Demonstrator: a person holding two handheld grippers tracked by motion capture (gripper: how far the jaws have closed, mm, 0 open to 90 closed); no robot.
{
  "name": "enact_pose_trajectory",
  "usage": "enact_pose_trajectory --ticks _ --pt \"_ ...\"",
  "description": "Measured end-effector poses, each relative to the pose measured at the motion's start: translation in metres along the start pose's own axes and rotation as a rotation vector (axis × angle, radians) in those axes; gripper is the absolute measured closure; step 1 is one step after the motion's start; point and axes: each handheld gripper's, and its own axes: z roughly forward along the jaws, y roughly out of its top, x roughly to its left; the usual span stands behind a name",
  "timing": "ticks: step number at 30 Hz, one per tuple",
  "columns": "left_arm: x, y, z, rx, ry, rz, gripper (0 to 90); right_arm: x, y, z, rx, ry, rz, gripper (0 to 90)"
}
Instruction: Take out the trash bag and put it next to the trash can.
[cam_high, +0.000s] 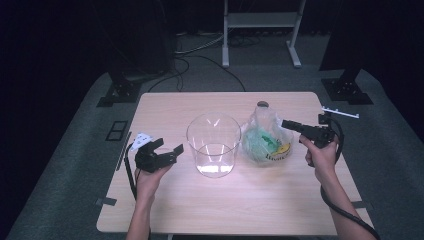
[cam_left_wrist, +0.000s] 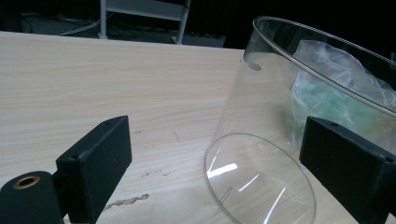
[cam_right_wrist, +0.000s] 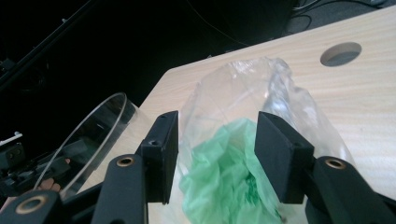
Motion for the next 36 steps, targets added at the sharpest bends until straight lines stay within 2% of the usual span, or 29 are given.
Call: enact_pose_trajectory --ticks 19,30,36 --pt "0.000 0.000 -0.002 0.001 0.005 0.005 8.2 -0.016 -0.034 -0.016 0.011 0.003 0.003 48.0" --pt "0.000 -0.001 -0.002 0.002 0.006 0.003 8.2 -0.018 -0.045 -0.025 -0.004 0.018 -0.010 47.4" --pt "-0.001 -0.001 -0.001 0.005 0.005 0.006 8.2 -0.019 -0.052 -0.031 -0.002 0.007 -0.022 47.2"
